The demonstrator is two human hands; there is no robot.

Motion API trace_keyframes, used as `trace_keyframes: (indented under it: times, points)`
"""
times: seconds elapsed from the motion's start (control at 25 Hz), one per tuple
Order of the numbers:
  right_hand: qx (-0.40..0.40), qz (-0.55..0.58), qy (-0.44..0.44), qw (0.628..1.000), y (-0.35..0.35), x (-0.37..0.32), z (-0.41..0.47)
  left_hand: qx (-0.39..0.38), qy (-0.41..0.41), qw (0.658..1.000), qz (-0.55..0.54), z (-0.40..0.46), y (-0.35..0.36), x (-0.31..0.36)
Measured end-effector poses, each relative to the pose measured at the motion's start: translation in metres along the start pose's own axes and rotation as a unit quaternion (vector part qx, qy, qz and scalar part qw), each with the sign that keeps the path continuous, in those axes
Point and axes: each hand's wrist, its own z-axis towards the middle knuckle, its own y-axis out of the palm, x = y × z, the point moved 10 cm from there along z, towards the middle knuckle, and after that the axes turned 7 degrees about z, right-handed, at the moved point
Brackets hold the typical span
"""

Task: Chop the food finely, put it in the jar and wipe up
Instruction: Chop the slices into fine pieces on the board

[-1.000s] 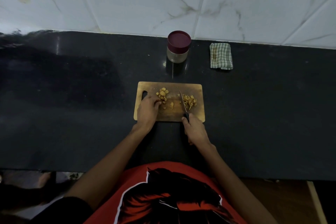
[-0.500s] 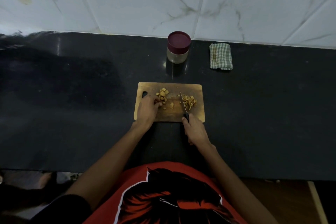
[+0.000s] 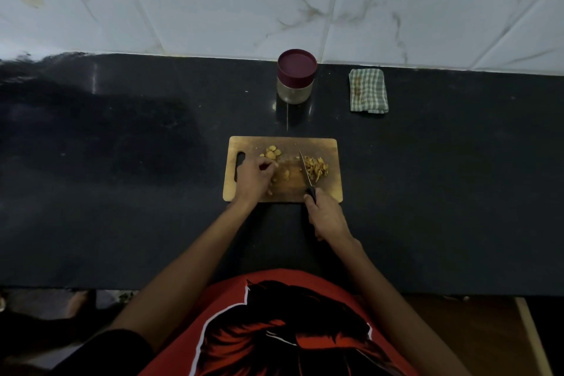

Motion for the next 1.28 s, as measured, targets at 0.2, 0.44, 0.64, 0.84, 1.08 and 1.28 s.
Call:
trace_keyframes:
  times: [0.2,0.44,0.64,0.84,1.08,1.28]
  points:
    - [-0.006,0.002,-0.001,1.0,0.001,-0.001,0.0,-0.037,-0.006,0.999,0.033,-0.001,0.015,0.005]
    - [-0.011,0.002,0.002,1.0,0.001,0.0,0.001,-0.05,-0.004,0.995,0.086,0.002,0.021,0.01]
    - [-0.01,0.009,0.0,1.0,0.001,0.0,-0.001,-0.059,-0.001,0.993,0.1,-0.001,0.022,0.012]
    - [-0.01,0.01,0.002,1.0,0.001,-0.001,-0.001,-0.059,0.003,0.992,0.111,-0.001,0.019,0.013]
    - [-0.013,0.01,0.005,1.0,0.0,-0.002,-0.002,-0.069,0.009,0.991,0.114,0.0,0.023,0.015]
    - [-0.007,0.009,0.001,1.0,-0.001,-0.004,-0.003,-0.046,0.006,0.995,0.086,-0.004,0.018,0.016]
